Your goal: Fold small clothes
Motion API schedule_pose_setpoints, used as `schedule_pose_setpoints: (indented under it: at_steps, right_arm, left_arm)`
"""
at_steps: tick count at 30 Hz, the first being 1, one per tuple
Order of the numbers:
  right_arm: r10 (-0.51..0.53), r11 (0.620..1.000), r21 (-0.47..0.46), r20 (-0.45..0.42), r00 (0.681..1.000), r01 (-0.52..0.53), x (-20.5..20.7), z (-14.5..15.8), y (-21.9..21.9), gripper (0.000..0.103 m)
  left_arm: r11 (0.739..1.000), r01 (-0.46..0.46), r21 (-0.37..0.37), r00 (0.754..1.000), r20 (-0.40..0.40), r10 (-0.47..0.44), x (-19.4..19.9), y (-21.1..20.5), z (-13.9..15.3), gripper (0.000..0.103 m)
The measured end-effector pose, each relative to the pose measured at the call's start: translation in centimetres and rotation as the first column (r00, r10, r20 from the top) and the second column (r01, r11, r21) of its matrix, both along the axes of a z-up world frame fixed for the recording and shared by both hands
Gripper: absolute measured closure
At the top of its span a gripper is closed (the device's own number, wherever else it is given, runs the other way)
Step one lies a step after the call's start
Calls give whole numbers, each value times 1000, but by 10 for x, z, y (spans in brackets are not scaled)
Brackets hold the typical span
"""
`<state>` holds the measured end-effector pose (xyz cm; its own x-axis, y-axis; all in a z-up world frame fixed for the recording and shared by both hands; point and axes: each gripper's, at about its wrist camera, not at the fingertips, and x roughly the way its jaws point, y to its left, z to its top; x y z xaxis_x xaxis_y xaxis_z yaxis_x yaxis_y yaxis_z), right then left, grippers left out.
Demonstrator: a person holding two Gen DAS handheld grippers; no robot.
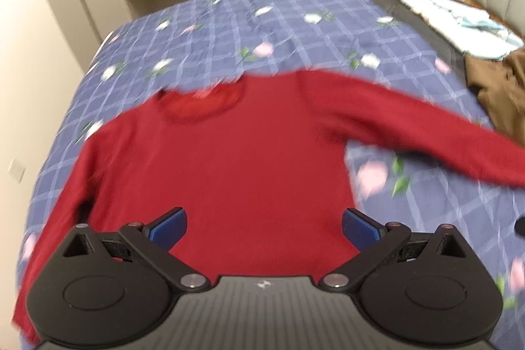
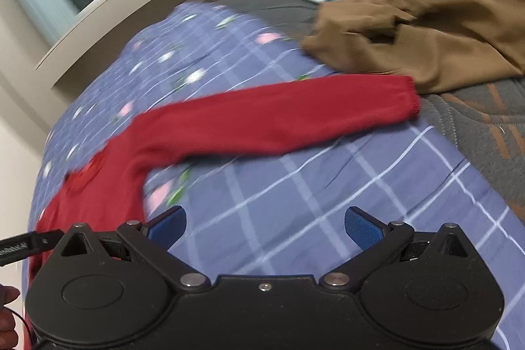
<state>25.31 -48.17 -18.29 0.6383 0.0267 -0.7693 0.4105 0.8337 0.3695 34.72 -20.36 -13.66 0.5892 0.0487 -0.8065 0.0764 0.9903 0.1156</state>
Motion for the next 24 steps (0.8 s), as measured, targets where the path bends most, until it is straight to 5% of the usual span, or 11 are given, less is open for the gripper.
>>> schedule_pose_setpoints:
  at_steps: [7, 12, 18, 24]
  right_arm:
    - [-250, 966, 75, 32, 968, 247, 24, -43, -54, 5]
    - [-468, 880, 127, 55, 882, 459, 20, -67, -76, 22]
    - [-585, 807, 185, 124, 801, 561, 22, -81, -83, 37]
    - [-666, 744, 181, 120, 736, 643, 28, -87, -88, 78]
  left_arm:
    - [987, 143, 80, 984, 95, -150, 89, -65, -24, 0]
    - [974, 177, 140, 976, 99, -192, 136, -90, -56, 0]
    - [968, 188, 165, 977, 70, -201, 159, -94, -89, 0]
    - [955, 203, 215, 976, 33, -215, 166, -90, -108, 1]
